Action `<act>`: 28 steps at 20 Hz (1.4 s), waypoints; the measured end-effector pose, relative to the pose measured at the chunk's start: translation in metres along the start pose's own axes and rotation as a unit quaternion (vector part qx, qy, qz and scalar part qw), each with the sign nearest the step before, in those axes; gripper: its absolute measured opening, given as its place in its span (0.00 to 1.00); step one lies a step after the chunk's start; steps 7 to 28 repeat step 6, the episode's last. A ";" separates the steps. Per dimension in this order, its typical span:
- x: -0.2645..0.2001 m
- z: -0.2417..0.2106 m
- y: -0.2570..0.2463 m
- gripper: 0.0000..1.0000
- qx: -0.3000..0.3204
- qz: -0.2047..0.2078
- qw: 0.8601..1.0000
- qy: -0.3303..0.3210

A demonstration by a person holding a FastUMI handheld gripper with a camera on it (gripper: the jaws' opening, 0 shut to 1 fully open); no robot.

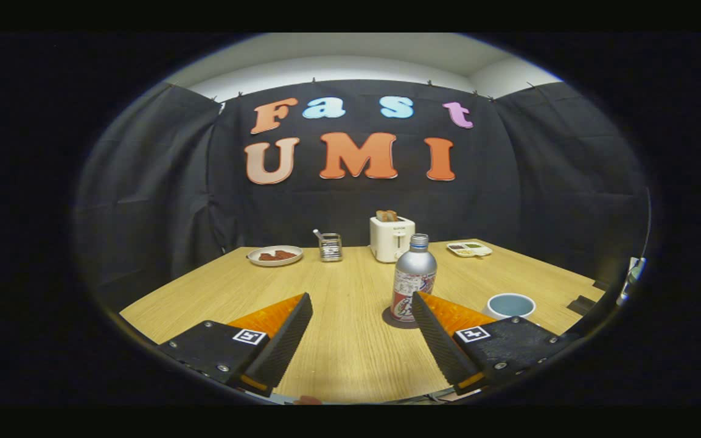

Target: Take the bottle from table, then pour the juice into the cup, finally place the bottle on the coaster

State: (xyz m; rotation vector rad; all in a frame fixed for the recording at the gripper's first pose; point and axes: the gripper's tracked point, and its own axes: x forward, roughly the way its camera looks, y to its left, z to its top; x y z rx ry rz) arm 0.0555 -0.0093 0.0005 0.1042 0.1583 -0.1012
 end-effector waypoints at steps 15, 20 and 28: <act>-0.036 -0.006 0.037 0.97 -0.011 0.051 0.999 0.001; -0.036 -0.006 0.037 0.97 -0.011 0.051 0.999 0.001; -0.036 -0.006 0.037 0.97 -0.011 0.051 0.999 0.001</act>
